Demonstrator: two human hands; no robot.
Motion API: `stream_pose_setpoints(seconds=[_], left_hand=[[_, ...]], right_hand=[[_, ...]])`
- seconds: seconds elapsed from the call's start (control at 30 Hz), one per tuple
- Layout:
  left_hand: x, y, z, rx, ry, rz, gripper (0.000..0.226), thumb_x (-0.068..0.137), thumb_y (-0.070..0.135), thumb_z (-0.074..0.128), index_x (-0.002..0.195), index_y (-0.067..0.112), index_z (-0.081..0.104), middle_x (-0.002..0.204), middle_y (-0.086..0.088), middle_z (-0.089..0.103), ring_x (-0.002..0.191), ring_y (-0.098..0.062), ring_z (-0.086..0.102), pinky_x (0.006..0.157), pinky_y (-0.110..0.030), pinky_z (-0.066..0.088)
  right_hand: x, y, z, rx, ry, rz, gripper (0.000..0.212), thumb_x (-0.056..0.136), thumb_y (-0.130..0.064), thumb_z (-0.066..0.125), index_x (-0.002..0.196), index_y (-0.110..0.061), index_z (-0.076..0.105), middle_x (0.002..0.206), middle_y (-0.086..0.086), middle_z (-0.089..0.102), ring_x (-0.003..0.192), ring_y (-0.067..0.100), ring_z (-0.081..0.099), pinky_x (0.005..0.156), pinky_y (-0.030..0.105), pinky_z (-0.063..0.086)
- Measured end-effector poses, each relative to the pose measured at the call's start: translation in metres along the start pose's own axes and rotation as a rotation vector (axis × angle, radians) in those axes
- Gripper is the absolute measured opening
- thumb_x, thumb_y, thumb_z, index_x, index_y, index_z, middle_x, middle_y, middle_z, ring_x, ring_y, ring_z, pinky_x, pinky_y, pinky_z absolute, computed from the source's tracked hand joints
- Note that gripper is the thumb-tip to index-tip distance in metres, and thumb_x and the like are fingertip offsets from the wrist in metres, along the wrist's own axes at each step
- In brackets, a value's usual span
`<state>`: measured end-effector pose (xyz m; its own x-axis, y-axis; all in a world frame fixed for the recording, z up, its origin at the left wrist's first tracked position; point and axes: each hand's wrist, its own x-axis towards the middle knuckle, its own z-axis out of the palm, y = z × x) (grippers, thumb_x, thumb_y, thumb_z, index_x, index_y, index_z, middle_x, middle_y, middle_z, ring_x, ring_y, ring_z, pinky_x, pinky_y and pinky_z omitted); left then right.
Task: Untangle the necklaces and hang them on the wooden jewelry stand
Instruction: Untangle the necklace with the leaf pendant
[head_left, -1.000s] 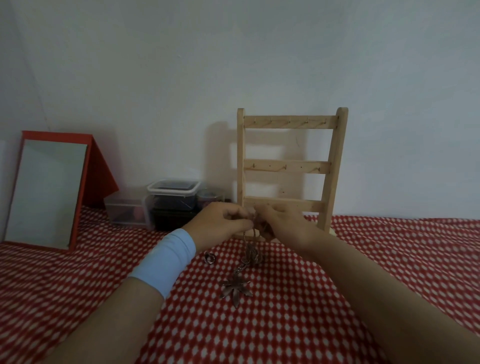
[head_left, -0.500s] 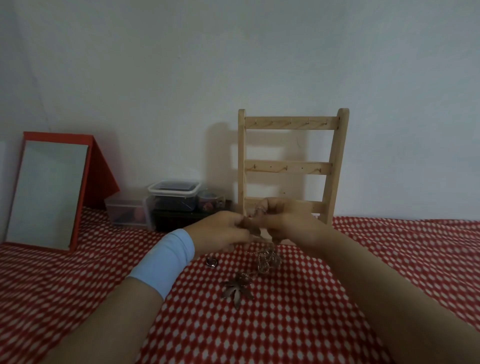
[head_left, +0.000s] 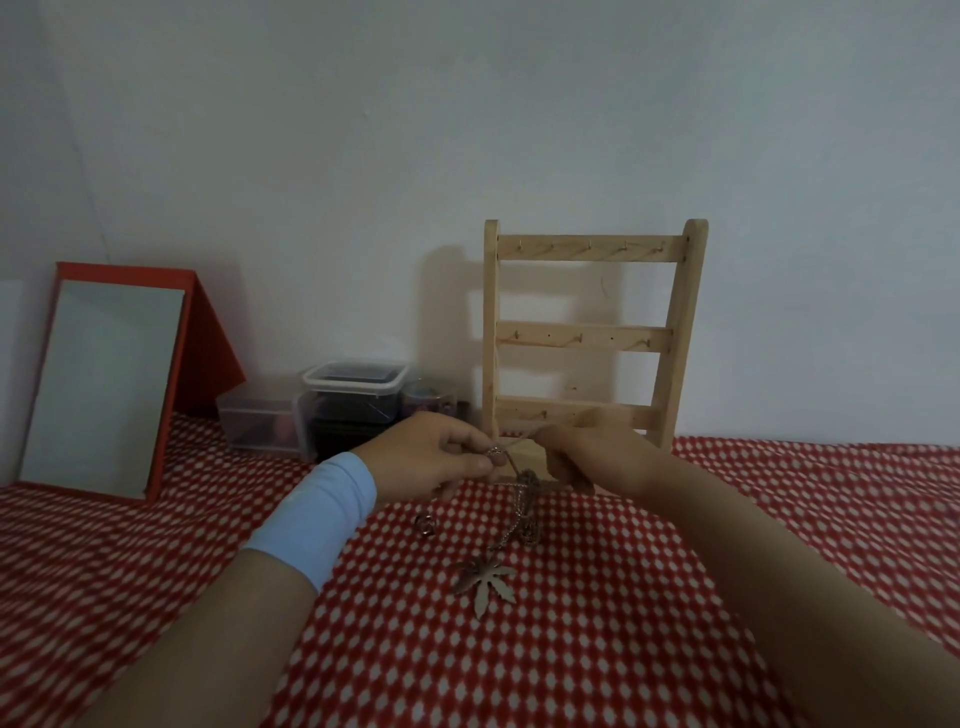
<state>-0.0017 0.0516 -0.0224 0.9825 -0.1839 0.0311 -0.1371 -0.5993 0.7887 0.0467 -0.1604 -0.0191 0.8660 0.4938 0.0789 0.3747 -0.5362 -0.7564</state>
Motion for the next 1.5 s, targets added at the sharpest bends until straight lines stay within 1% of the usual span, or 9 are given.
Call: stream_pose_setpoints(seconds=[0.13,0.27,0.37,0.5,0.67,0.8,0.93,1.37,1.5], left_hand=[[-0.001,-0.002,0.003,0.008,-0.010,0.021,0.016,0.096,0.017,0.061,0.104,0.023,0.073,0.093,0.007,0.077,0.056,-0.008,0.054,0.054,-0.015,0.046],[0.000,0.003,0.007,-0.013,0.029,0.024,0.014,0.096,0.017,0.059,0.101,0.018,0.073,0.088,0.005,0.076,0.055,-0.010,0.053,0.048,-0.015,0.042],[-0.002,0.006,0.007,-0.007,0.016,0.014,0.014,0.096,0.015,0.059,0.099,0.017,0.072,0.084,0.003,0.076,0.056,-0.011,0.056,0.051,-0.019,0.045],[0.003,0.013,0.013,-0.252,0.009,-0.177,0.018,0.096,0.015,0.058,0.098,0.004,0.072,0.071,-0.008,0.068,0.062,-0.021,0.059,0.066,-0.032,0.050],[-0.003,0.002,0.011,-0.234,-0.167,-0.102,0.017,0.097,0.014,0.058,0.095,0.009,0.074,0.085,-0.005,0.074,0.081,-0.018,0.066,0.082,-0.030,0.055],[0.001,0.005,0.013,-0.069,-0.163,-0.109,0.009,0.092,0.012,0.065,0.100,0.010,0.068,0.088,-0.006,0.076,0.057,-0.015,0.062,0.070,-0.035,0.055],[0.003,0.007,0.016,-0.105,-0.135,-0.120,0.022,0.093,0.019,0.065,0.115,0.014,0.063,0.092,-0.008,0.076,0.041,-0.010,0.052,0.080,-0.051,0.054],[-0.007,0.006,0.014,-0.656,-0.403,-0.172,0.038,0.100,0.000,0.042,0.136,0.010,0.051,0.131,-0.020,0.061,0.041,-0.009,0.054,0.042,-0.026,0.054],[-0.004,0.009,0.019,-0.569,-0.344,-0.138,0.030,0.097,0.003,0.054,0.127,0.003,0.055,0.110,-0.016,0.069,0.046,-0.009,0.053,0.047,-0.028,0.055]], right_hand=[[-0.005,0.002,-0.013,0.003,-0.221,0.037,0.027,0.104,-0.012,0.049,0.097,-0.009,0.076,0.089,0.012,0.077,0.060,0.022,0.066,0.061,0.031,0.057],[0.001,-0.003,-0.011,-0.072,-0.288,0.049,0.035,0.090,0.010,0.045,0.068,-0.008,0.067,0.070,0.003,0.072,0.071,0.018,0.066,0.074,0.029,0.056],[0.009,0.000,-0.001,-0.296,-0.260,0.056,0.046,0.100,-0.011,0.053,0.058,-0.028,0.055,0.062,-0.009,0.057,0.063,0.006,0.048,0.064,0.018,0.043],[-0.002,0.002,-0.004,0.068,-0.121,-0.126,0.049,0.102,-0.044,0.053,0.063,-0.015,0.058,0.062,0.002,0.057,0.059,0.010,0.053,0.083,0.027,0.048],[0.001,0.003,-0.003,0.239,-0.125,-0.205,0.040,0.104,-0.038,0.050,0.084,-0.015,0.077,0.057,0.004,0.051,0.053,0.015,0.047,0.066,0.030,0.047],[0.000,0.004,-0.002,0.309,-0.151,-0.208,0.036,0.106,-0.030,0.049,0.089,-0.012,0.076,0.056,0.003,0.044,0.050,0.014,0.041,0.070,0.037,0.046],[-0.004,-0.001,-0.004,0.422,-0.196,-0.268,0.037,0.106,-0.019,0.046,0.086,-0.003,0.072,0.076,0.016,0.055,0.064,0.019,0.050,0.061,0.023,0.047],[0.004,0.002,0.001,0.346,-0.026,-0.066,0.035,0.107,-0.029,0.047,0.108,-0.003,0.072,0.052,-0.003,0.039,0.045,0.010,0.036,0.048,0.024,0.042],[0.002,0.000,0.001,0.347,-0.030,-0.075,0.032,0.107,-0.027,0.049,0.104,-0.004,0.072,0.053,-0.001,0.039,0.046,0.011,0.036,0.047,0.024,0.043]])
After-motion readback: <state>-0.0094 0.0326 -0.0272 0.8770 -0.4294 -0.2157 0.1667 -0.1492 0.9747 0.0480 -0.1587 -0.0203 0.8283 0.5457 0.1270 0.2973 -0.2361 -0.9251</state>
